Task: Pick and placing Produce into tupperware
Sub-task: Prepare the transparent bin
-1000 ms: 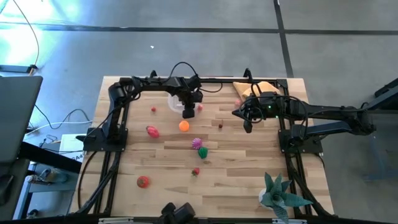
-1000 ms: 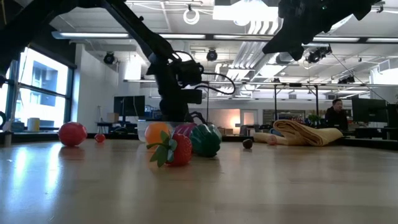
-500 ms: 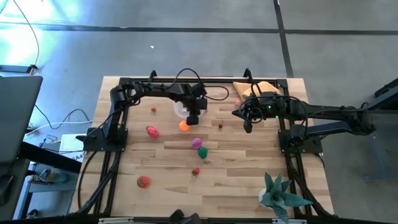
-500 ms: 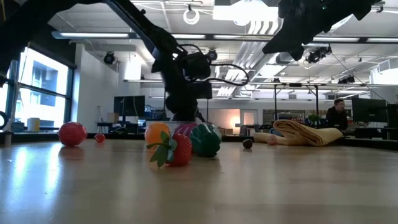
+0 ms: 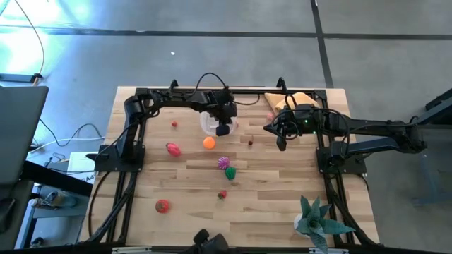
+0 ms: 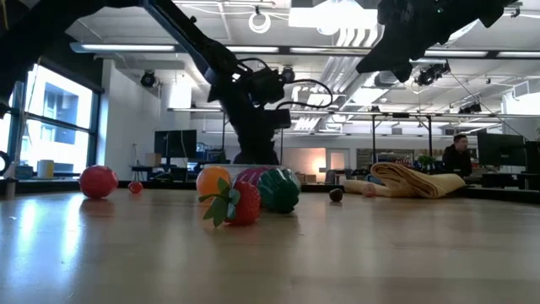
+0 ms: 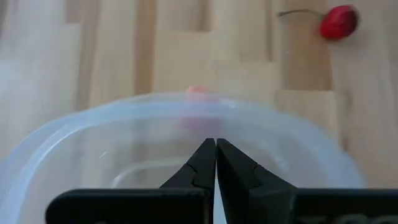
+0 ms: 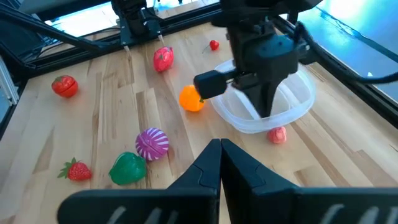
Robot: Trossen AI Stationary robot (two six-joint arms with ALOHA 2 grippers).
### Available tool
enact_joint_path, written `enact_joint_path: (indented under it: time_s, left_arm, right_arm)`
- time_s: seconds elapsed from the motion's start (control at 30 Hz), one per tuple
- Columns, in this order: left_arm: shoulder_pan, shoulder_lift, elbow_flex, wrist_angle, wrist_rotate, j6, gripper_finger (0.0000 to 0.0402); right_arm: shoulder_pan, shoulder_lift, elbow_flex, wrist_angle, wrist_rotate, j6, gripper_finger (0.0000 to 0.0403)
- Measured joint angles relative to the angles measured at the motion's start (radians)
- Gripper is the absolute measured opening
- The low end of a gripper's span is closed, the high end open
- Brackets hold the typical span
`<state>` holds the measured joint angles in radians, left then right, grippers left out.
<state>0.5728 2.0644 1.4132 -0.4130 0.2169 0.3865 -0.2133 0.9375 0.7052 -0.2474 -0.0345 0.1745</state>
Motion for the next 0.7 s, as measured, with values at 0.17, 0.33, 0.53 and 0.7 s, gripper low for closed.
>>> enact_joint_path:
  time_s: [0.17, 0.33, 0.53, 0.7]
  left_arm:
    - [0.055, 0.000, 0.000, -0.042, -0.005, 0.014, 0.0005]
    - [0.111, 0.000, 0.000, -0.123, -0.061, 0.055, 0.0005]
    - [0.169, 0.000, 0.000, -0.131, -0.083, 0.058, 0.0005]
    - [0.196, 0.000, 0.000, -0.099, -0.083, 0.073, 0.0005]
  right_arm:
    - [0.000, 0.000, 0.000, -0.001, 0.000, 0.000, 0.0000]
    - [0.000, 0.000, 0.000, -0.008, 0.000, 0.000, 0.0000]
    - [0.000, 0.000, 0.000, -0.008, 0.000, 0.000, 0.0000]
    - [0.000, 0.000, 0.000, -0.008, 0.000, 0.000, 0.0000]
